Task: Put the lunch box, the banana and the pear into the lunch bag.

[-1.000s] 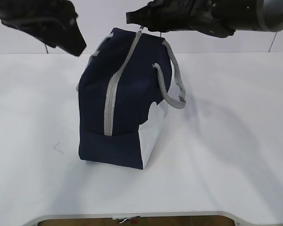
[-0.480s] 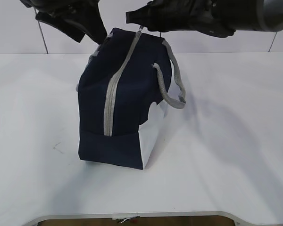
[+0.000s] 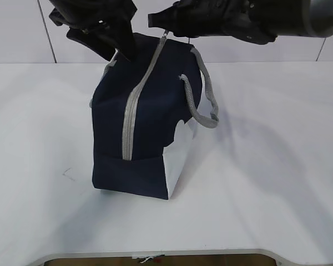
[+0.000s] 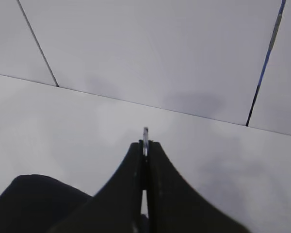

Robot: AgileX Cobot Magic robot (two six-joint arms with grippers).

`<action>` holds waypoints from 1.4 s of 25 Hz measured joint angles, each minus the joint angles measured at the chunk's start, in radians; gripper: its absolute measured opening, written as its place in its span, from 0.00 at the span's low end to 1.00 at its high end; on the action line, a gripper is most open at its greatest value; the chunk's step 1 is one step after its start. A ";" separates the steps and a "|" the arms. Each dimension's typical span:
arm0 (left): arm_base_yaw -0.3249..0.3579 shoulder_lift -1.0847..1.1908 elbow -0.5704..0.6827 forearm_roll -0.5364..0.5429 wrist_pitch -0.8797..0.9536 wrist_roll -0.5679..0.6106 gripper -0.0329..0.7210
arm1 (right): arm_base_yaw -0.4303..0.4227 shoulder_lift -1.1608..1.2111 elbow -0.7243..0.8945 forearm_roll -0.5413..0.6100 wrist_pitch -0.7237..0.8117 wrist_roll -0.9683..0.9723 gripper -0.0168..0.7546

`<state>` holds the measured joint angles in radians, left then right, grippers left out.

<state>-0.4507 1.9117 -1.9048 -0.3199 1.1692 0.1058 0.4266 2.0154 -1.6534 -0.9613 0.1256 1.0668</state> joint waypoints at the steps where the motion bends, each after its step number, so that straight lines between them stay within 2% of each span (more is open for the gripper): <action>1: 0.002 0.008 0.000 0.000 -0.005 0.002 0.59 | 0.000 0.000 0.000 0.000 0.000 0.000 0.04; 4: 0.002 0.016 0.000 -0.006 -0.022 0.004 0.56 | 0.000 0.000 0.000 0.000 0.000 0.000 0.04; 9: 0.017 0.042 -0.002 -0.059 -0.049 0.013 0.40 | 0.000 0.000 0.000 0.000 0.000 0.002 0.04; 15: 0.026 0.067 -0.002 -0.091 -0.051 0.023 0.35 | 0.000 0.000 0.000 0.000 0.000 0.002 0.04; 17: 0.026 0.067 -0.002 -0.092 -0.049 0.035 0.25 | 0.000 0.000 0.000 0.000 0.000 0.002 0.04; 19: 0.026 0.067 -0.002 -0.088 -0.042 0.057 0.12 | 0.000 0.000 0.000 0.000 0.000 0.002 0.04; 21: 0.026 0.067 -0.002 -0.085 -0.038 0.099 0.05 | 0.000 0.000 0.000 -0.002 0.000 0.002 0.04; 30: 0.026 0.067 -0.002 -0.081 0.008 0.363 0.04 | 0.000 0.000 0.000 -0.020 0.003 0.002 0.04; 35: 0.029 0.057 -0.002 -0.079 0.014 0.405 0.04 | 0.000 0.000 0.000 -0.046 0.042 0.002 0.04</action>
<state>-0.4218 1.9685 -1.9071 -0.3988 1.1834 0.5109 0.4266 2.0154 -1.6534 -1.0074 0.1677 1.0684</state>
